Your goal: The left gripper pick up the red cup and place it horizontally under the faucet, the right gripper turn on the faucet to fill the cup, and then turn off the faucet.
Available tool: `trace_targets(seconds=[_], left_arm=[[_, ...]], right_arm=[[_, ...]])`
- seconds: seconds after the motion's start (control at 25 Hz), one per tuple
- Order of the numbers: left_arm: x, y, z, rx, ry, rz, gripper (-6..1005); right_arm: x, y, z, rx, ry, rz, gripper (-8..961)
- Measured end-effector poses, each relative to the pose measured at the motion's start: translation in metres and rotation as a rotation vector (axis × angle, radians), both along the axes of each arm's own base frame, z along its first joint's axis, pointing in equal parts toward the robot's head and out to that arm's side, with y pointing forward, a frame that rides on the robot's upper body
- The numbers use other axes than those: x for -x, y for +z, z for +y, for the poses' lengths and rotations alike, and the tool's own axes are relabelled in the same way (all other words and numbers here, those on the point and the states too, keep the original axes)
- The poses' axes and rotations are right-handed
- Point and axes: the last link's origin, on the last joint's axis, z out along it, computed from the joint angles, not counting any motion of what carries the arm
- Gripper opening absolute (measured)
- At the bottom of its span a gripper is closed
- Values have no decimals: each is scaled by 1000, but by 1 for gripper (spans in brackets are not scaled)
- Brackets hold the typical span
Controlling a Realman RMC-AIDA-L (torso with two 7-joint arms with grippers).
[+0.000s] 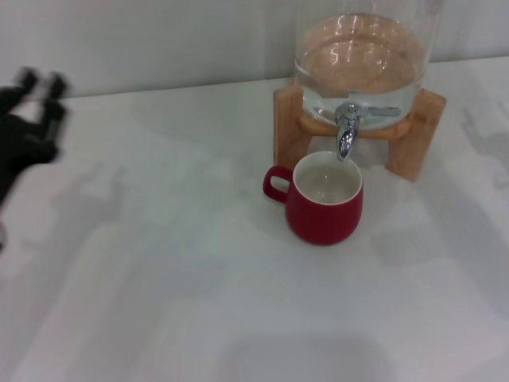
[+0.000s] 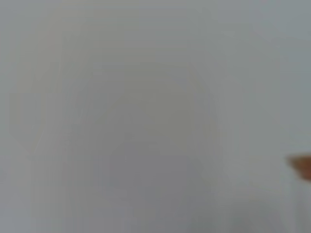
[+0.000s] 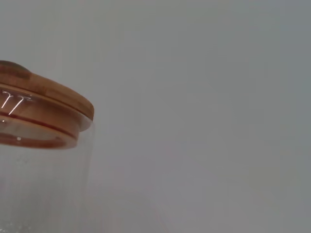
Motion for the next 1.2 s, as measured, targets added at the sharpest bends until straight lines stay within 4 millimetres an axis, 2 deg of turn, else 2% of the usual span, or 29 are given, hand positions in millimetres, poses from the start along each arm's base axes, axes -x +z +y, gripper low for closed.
trace_targets(seconds=[0.08,0.16,0.2,0.32,0.44,0.52,0.76,1.0,1.2], left_arm=[[12,11,3,-49,47,-33,232],[34,27,6,-149,144,-22,300],[34,27,6,-149,144,-22,333],[52,38,6,-234,219,-21,435],[66,53,0,-339,222,-46,580],[69,57,-2,-365,220,-58,676],[78,66,-3,-420,227,-77,871],[81,67,1,-425,243,-78,872],[80,66,3,-423,242,-77,873]], right_arm=[[0,1,0,-4,2,5,616],[1,2,-1,-12,6,11,616],[1,2,-1,-18,9,15,616],[1,4,-5,-39,19,28,616],[-1,6,-13,-50,28,36,616],[-1,4,-16,-40,42,38,616],[7,-6,-30,33,134,65,616],[29,-30,-49,171,303,71,616],[39,-45,-58,266,379,74,616]])
